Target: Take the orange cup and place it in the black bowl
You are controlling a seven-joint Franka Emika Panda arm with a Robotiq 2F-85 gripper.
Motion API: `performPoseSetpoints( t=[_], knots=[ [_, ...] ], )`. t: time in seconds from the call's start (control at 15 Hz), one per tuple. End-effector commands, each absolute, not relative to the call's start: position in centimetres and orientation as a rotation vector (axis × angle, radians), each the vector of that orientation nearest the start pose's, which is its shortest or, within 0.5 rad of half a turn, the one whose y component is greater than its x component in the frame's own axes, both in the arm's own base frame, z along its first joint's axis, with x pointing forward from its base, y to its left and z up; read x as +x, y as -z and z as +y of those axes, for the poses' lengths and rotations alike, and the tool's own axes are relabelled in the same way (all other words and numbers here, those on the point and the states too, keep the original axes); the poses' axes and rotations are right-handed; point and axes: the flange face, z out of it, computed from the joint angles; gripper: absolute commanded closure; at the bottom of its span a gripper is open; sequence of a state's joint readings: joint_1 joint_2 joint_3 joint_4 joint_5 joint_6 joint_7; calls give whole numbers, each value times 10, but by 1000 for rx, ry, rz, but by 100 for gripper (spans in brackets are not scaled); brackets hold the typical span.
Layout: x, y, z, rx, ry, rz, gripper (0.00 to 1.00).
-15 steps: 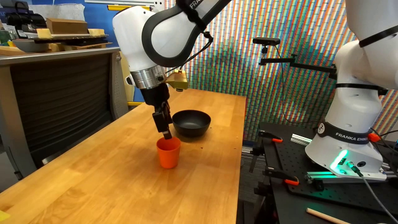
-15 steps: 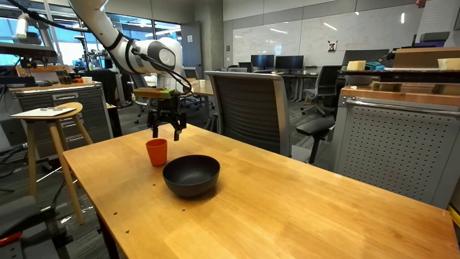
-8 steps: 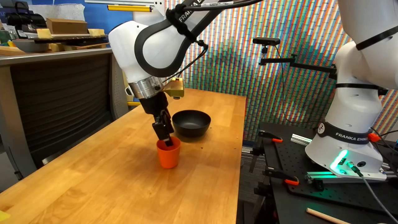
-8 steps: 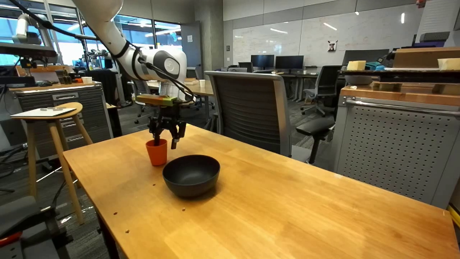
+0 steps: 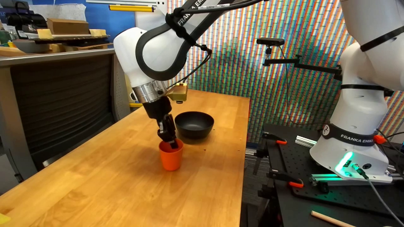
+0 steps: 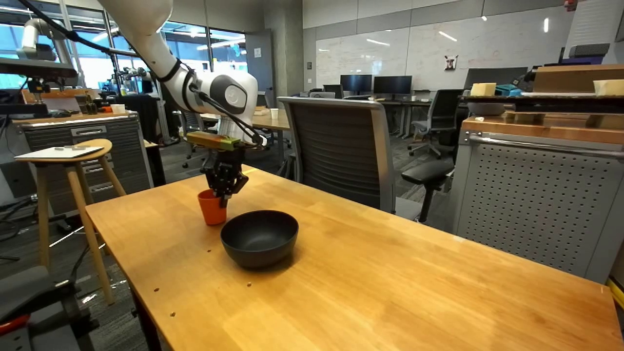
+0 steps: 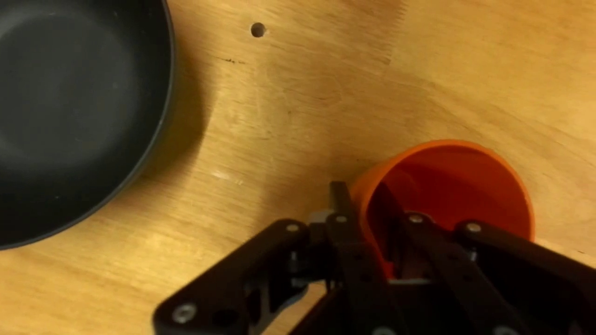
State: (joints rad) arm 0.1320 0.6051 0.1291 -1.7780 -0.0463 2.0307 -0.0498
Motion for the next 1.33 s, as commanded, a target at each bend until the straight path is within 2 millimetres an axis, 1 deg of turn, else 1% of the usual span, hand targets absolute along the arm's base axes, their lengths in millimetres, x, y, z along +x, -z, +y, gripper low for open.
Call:
performPoseSetpoints(
  t=[0.0,0.07,0.2,0.27,0.4,0.53,0.67,0.8,0.87,0.93,1.07,1.27],
  knots=[
    [593,-217,149,-2982,-514,-473,100],
    [591,-224,146,-2975,-503,-457,100],
    [584,-253,129,-2995,-450,-409,98],
    [580,-270,119,-3015,-423,-377,98],
    [573,-300,93,-3089,-340,-256,98],
    [561,-328,57,-3149,-297,-95,98],
    [541,-348,19,-3208,-281,52,98],
    [533,-349,-12,-3252,-312,182,98],
    [529,-344,-24,-3244,-352,225,98],
    [525,-339,-32,-3242,-383,254,98],
    [523,-322,-43,-3214,-433,265,98],
    [528,-301,-41,-3215,-460,236,98]
  ],
)
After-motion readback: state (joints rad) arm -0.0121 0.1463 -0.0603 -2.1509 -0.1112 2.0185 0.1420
